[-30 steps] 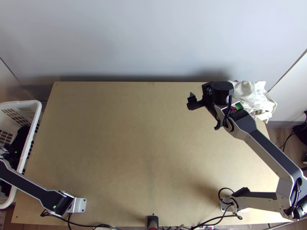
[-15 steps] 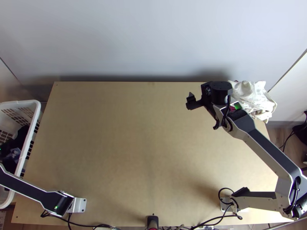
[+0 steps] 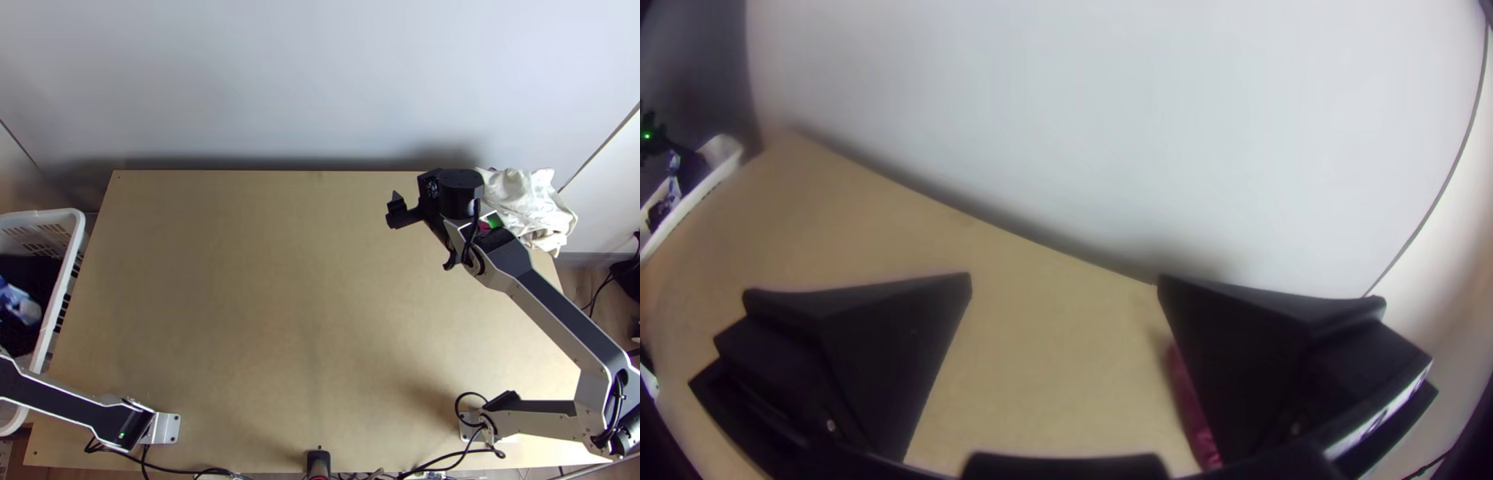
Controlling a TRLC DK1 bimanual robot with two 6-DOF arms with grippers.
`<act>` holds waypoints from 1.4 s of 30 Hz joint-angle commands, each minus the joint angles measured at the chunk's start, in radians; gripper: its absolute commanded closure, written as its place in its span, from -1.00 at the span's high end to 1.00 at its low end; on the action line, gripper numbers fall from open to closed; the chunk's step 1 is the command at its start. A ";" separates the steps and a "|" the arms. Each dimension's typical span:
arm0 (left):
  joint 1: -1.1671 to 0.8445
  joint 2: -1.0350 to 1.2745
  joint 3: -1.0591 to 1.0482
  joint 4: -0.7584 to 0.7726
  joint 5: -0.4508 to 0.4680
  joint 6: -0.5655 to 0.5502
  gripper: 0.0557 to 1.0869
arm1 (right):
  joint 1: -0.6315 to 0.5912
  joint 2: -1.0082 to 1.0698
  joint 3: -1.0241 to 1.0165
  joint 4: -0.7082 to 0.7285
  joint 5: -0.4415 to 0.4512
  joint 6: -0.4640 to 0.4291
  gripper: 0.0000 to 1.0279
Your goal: Fold the t-shirt
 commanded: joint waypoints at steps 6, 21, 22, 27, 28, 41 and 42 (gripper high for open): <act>-0.055 -0.296 -0.016 -0.028 0.050 -0.093 -0.92 | 0.005 -0.019 -0.016 0.003 0.001 0.020 0.90; -0.268 -0.612 -0.050 -0.114 0.054 -0.168 -0.92 | 0.005 -0.092 -0.080 0.015 0.001 0.035 0.90; -0.285 -0.630 -0.050 -0.114 0.054 -0.177 -0.92 | 0.003 -0.099 -0.091 0.018 0.001 0.035 0.90; -0.345 -0.693 -0.018 -0.117 0.053 -0.245 -0.92 | -0.003 -0.131 -0.137 0.029 0.001 0.037 0.90; -0.353 -0.698 -0.004 -0.119 0.053 -0.260 -0.92 | -0.005 -0.138 -0.151 0.032 0.002 0.037 0.90; -0.607 -0.775 0.027 -0.214 0.053 -0.377 -0.92 | -0.023 -0.217 -0.263 0.060 0.001 0.055 0.90; -0.633 -0.779 0.024 -0.222 0.051 -0.386 -0.92 | -0.024 -0.224 -0.273 0.060 0.001 0.057 0.90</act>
